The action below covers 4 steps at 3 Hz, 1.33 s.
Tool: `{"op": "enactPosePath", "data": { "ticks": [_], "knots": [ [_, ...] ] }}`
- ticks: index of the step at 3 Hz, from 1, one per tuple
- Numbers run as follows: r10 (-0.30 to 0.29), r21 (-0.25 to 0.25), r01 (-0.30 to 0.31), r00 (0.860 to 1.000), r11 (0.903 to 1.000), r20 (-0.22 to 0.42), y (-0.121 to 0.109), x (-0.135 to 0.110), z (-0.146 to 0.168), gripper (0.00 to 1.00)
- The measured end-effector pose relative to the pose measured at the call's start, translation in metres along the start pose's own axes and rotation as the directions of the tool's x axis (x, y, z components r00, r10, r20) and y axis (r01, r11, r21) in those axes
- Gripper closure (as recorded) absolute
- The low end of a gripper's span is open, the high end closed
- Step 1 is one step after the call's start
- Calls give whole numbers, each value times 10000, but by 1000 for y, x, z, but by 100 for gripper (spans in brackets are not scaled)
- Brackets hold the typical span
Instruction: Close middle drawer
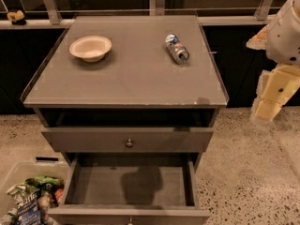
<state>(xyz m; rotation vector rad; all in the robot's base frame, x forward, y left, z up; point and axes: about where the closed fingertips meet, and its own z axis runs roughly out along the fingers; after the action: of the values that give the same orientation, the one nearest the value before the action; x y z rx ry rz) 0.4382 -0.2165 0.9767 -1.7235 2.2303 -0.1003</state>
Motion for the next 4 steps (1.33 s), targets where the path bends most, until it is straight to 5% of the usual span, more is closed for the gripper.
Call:
{"op": "enactPosePath", "data": {
  "ticks": [2, 4],
  "knots": [
    [-43, 181, 37, 9993, 9998, 358, 17, 22, 10, 0],
    [-559, -116, 575, 9923, 9983, 1108, 86, 54, 101, 0]
  ]
}}
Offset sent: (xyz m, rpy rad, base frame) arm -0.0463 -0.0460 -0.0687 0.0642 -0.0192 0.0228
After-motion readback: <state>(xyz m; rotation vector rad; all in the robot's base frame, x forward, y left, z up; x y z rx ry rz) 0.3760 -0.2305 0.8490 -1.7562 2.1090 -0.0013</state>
